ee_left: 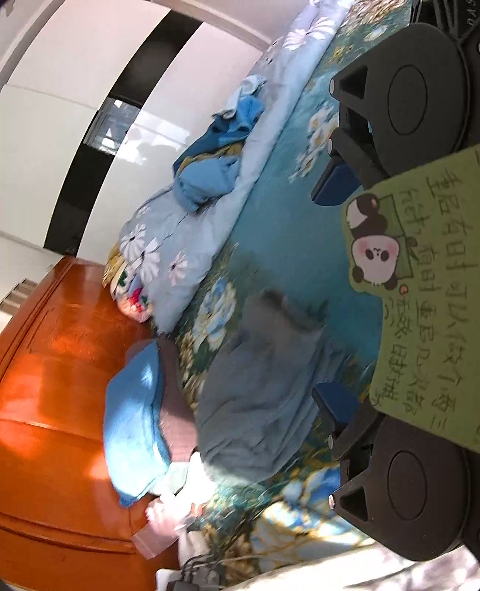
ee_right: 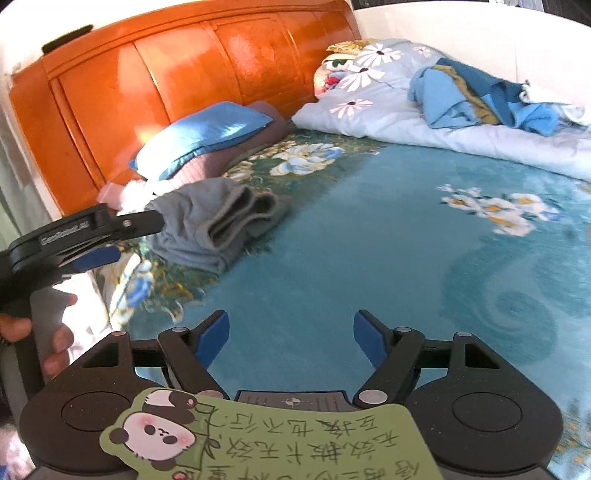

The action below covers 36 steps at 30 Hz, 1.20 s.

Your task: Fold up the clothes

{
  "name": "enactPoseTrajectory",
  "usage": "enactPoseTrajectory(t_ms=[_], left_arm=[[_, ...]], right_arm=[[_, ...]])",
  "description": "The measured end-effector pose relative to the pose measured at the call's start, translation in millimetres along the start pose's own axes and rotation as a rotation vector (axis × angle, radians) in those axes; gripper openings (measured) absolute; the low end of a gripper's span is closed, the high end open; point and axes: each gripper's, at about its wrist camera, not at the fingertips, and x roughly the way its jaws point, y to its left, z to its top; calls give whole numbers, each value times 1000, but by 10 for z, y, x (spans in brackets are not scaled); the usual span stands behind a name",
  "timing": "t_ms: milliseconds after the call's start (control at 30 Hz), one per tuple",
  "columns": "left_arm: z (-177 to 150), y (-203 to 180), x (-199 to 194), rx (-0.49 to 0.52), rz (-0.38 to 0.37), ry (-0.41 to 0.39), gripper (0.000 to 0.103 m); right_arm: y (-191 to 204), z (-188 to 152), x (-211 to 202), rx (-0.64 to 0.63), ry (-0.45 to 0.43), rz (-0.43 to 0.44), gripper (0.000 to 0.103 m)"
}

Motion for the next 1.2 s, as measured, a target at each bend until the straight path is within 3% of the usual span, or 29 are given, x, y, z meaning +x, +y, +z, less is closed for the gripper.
enactPoseTrajectory(t_ms=[167, 233, 400, 533, 633, 1200], left_arm=[[-260, -289, -42, -62, 17, 36, 101], [-321, -378, -76, -68, 26, 35, 101], [-444, -592, -203, -69, 43, 46, 101], [-573, -832, -346, 8, 46, 40, 101], [-675, -1011, -447, 71, 41, 31, 101], [-1265, -1422, -592, 206, -8, 145, 102]], right_arm=[[-162, -204, -338, -9, -28, -50, 74], [-217, -301, -474, -9, -40, -73, 86], [-279, -515, -762, -25, -64, -90, 86], [-337, -652, -951, 1, -94, -106, 87], [-385, -770, -1092, 19, -118, -118, 103], [-687, -1308, -1528, 137, -173, -243, 103]])
